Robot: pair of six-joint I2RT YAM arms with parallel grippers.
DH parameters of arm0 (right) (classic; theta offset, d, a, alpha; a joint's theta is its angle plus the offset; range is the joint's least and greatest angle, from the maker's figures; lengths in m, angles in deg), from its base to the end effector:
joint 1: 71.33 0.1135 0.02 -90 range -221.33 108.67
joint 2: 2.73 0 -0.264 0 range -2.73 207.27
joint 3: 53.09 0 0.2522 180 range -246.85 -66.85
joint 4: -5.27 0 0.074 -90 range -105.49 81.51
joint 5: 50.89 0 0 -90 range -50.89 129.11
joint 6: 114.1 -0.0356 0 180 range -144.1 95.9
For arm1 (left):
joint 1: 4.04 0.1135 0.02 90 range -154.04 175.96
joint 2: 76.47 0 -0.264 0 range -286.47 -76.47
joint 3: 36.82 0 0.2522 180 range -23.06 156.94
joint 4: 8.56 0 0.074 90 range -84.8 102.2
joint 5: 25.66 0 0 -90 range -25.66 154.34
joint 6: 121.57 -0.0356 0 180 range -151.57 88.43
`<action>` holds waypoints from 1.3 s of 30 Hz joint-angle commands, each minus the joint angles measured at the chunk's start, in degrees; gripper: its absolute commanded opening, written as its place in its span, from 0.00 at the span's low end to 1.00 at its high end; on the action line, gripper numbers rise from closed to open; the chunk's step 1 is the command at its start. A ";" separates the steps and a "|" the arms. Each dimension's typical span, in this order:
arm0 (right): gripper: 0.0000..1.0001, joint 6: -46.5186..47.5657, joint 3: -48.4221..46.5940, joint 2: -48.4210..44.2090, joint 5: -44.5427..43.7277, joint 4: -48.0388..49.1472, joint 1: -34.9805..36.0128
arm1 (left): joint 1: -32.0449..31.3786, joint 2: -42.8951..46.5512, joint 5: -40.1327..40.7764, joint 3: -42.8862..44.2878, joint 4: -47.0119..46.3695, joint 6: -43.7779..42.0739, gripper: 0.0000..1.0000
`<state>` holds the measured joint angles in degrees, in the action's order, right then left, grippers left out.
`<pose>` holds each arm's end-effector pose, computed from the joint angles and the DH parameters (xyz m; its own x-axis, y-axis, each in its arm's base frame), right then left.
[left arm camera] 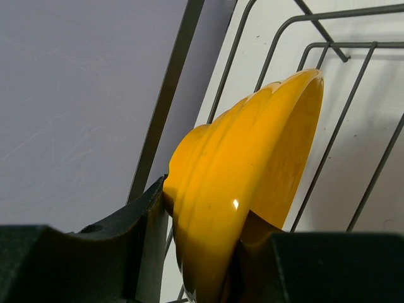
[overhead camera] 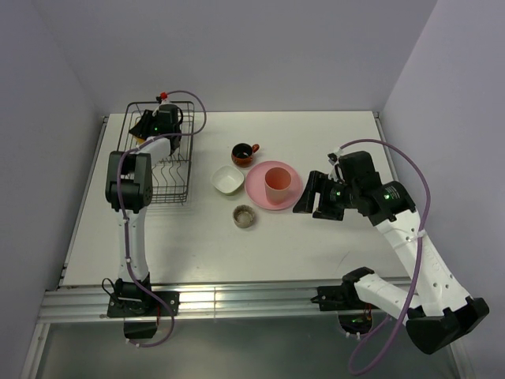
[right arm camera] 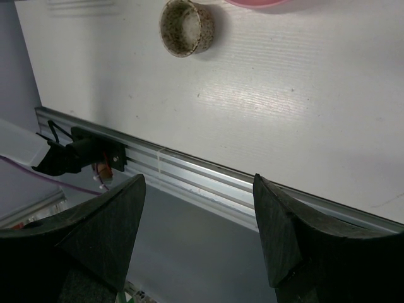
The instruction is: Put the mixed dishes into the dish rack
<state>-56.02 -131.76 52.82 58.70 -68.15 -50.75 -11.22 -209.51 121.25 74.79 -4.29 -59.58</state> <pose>0.1562 0.0714 0.3475 -0.8925 0.1970 -0.4058 -0.0704 0.8277 0.5567 0.5188 -0.0353 0.1738 -0.6996 0.3465 -0.6249 -0.3990 0.5361 0.7439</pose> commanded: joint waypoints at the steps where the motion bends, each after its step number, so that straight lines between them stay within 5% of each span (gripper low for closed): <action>1: 0.76 -0.42 0.39 -1.41 0.53 1.12 -0.54 | -0.38 0.58 2.16 1.74 -4.83 -1.34 0.03; 23: 0.76 -0.33 0.57 -2.02 0.44 0.95 -0.54 | -2.84 -1.97 2.42 2.88 -5.09 -2.93 0.11; 39: 0.76 -0.51 1.80 -2.82 1.06 1.74 -0.54 | -5.74 -1.26 4.09 0.86 -7.29 -3.46 0.71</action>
<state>-56.22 -130.25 51.18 59.69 -68.06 -50.75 -16.31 -211.32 124.22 75.20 -9.25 -63.80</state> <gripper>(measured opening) 0.762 0.694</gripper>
